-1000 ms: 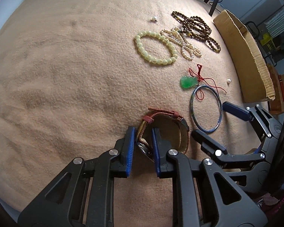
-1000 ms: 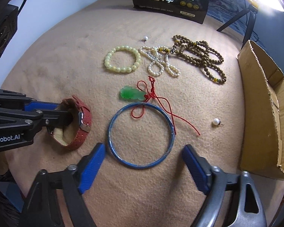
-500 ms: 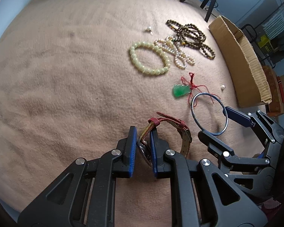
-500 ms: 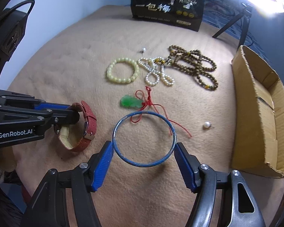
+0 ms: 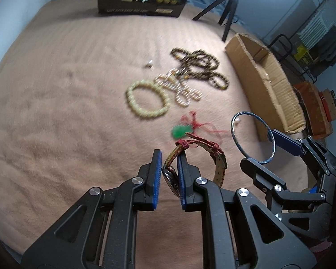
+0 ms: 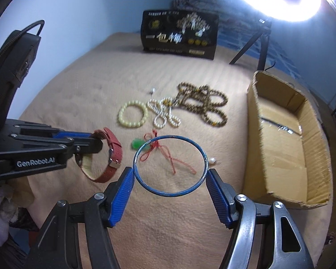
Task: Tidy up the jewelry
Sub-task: 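Carry watch and bangle into the cardboard box and open both tools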
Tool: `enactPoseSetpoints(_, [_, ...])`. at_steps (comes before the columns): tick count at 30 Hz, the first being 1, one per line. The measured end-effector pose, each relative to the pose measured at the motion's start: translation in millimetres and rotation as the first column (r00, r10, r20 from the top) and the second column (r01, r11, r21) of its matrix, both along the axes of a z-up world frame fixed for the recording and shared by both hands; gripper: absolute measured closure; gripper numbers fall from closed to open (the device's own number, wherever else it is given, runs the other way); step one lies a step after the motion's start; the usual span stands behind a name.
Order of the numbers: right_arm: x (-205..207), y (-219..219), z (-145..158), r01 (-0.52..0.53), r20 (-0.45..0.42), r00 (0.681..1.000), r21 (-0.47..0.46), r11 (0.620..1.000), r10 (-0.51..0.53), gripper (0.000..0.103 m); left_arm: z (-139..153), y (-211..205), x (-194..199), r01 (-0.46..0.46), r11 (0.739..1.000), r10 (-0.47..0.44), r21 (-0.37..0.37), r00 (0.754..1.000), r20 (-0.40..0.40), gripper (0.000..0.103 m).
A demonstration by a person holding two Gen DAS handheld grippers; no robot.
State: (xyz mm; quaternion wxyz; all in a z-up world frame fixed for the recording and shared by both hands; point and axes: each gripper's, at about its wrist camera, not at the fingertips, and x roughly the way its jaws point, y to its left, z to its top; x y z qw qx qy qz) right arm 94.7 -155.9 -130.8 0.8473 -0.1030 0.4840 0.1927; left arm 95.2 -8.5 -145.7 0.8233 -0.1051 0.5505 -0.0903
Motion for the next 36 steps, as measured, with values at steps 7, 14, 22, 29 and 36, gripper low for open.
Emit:
enactPoseSetpoints(7, [0.4, -19.8, 27.4, 0.04, 0.066, 0.997, 0.016, 0.999, -0.041, 0.035, 26.1, -21.2, 8.8, 0.022, 0.999, -0.02, -0.026, 0.997, 0.07, 0.091])
enactPoseSetpoints(14, [6.9, -54.9, 42.1, 0.119, 0.091, 0.988, 0.025, 0.993, -0.121, 0.035, 40.2, -49.1, 20.6, 0.061, 0.997, -0.055, -0.053, 0.993, 0.108, 0.091])
enactPoseSetpoints(22, [19.1, -94.4, 50.1, 0.208, 0.113, 0.971, 0.026, 0.978, -0.209, 0.035, 47.6, -78.1, 32.7, 0.093, 0.992, -0.081, -0.087, 0.988, 0.132, 0.091])
enactPoseSetpoints(29, [38.8, -126.5, 54.1, 0.279, 0.112, 0.953, 0.027, 0.96, -0.281, 0.035, 52.9, -110.8, 50.5, 0.125, 0.985, -0.107, -0.118, 0.983, 0.148, 0.091])
enactPoseSetpoints(36, [60.5, -152.1, 46.5, 0.326, 0.099, 0.941, 0.004, 0.945, -0.325, 0.035, 43.9, -141.5, 67.1, 0.16, 0.979, -0.142, -0.129, 0.98, 0.141, 0.091])
